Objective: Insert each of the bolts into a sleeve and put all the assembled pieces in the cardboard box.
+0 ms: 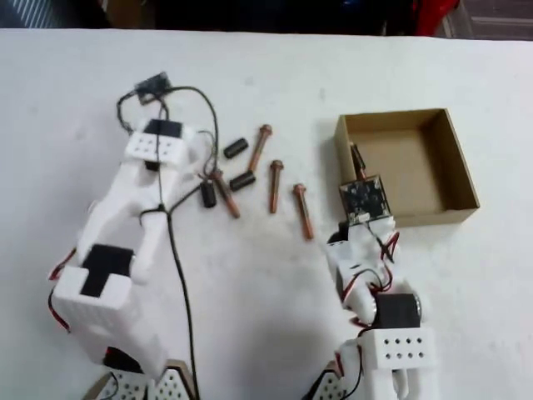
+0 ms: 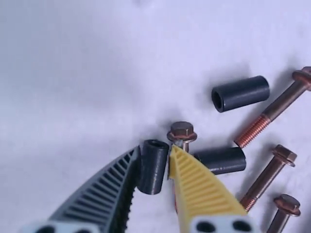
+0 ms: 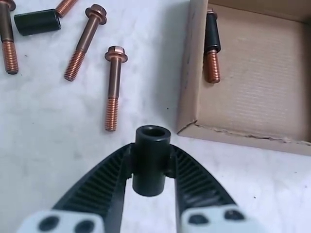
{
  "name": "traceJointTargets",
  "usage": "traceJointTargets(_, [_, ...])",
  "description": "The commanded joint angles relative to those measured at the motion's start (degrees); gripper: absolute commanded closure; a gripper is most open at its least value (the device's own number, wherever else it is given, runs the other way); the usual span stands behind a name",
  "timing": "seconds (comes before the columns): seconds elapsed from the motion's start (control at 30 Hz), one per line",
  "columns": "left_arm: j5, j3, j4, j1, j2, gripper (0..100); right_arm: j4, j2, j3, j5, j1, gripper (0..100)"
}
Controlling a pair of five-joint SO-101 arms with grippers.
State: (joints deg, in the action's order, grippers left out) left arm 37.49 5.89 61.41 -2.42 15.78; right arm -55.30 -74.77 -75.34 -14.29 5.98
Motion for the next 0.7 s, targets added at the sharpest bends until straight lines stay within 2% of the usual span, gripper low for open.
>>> traceJointTargets(0.0, [-4.5,-3.2,2.8,1.1,-4.0,87,1.3,-0.8,0.4,0.1,0.1,97.8])
traceJointTargets(0.2, [-8.1,-2.7,4.1,1.2,-3.9,87,3.2,-0.8,-0.3,0.1,0.1,98.0])
traceJointTargets(0.47, [-8.2,-3.2,4.8,1.3,-4.0,87,5.1,-0.8,-1.4,0.1,0.1,98.1])
traceJointTargets(0.67, [-8.2,-6.6,7.2,4.9,-4.0,87,5.1,-0.8,-1.5,0.1,0.1,98.1])
